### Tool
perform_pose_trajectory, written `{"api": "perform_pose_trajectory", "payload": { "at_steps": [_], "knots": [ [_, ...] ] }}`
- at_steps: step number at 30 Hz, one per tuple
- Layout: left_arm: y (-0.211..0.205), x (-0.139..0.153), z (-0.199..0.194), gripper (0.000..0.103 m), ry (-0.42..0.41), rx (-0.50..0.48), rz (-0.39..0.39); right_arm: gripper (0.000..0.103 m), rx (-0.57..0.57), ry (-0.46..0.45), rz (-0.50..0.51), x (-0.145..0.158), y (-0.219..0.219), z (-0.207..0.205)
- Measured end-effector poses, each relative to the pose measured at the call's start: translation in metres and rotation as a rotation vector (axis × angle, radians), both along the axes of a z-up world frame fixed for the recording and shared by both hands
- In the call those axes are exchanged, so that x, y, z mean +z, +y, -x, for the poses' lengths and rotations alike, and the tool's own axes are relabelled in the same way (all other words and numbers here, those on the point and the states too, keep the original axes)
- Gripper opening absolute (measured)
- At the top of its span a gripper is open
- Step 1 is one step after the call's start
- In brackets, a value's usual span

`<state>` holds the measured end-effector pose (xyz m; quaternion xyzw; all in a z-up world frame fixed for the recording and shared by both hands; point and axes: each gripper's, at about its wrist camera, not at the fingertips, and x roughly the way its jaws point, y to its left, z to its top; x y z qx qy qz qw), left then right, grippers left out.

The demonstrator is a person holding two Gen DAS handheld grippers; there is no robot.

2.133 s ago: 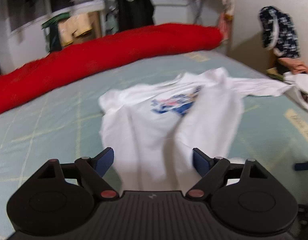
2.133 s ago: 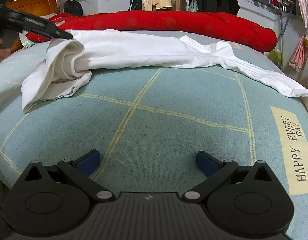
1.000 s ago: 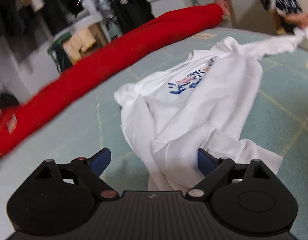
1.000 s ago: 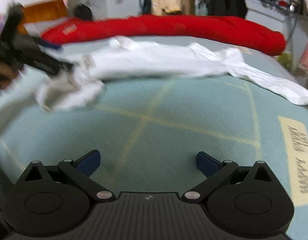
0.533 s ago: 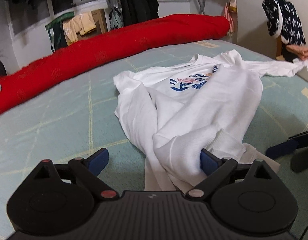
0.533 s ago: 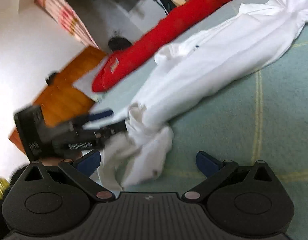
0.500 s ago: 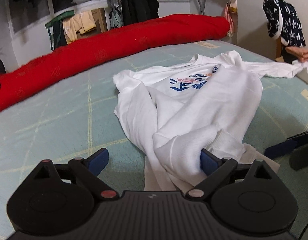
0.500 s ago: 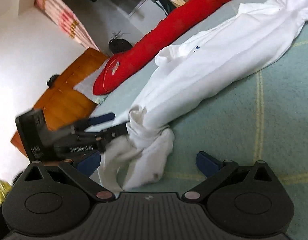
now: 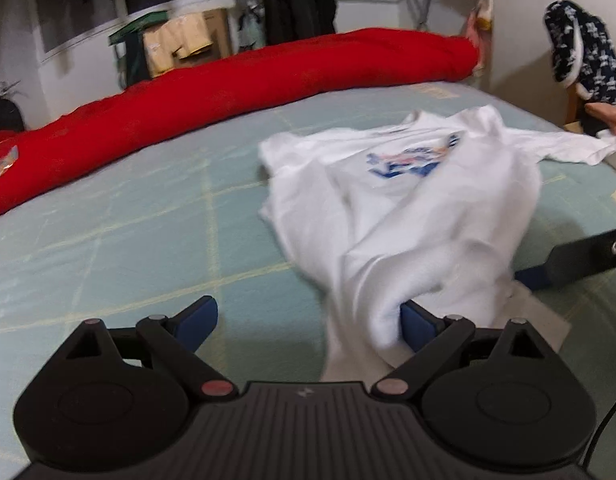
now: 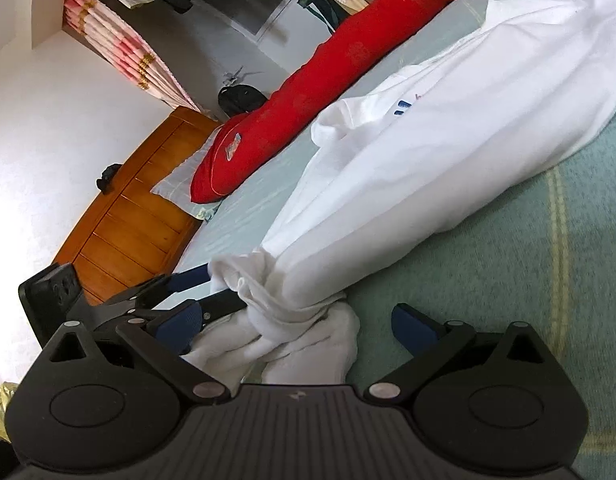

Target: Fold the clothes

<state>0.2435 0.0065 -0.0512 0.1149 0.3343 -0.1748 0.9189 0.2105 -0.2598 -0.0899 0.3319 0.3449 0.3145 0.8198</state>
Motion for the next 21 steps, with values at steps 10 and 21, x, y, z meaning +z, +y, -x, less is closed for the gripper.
{"api": "perform_pose_trajectory", "payload": {
  "at_steps": [10,21],
  "knots": [
    [-0.006,0.017,0.051,0.094,-0.059,-0.051,0.007,0.103,-0.025,0.027,-0.047,-0.005,-0.005,-0.037],
    [-0.087,0.019,0.06,0.091,-0.294,-0.416,-0.42,0.103,-0.003,0.056,-0.024,0.002,-0.013,-0.012]
  ]
}}
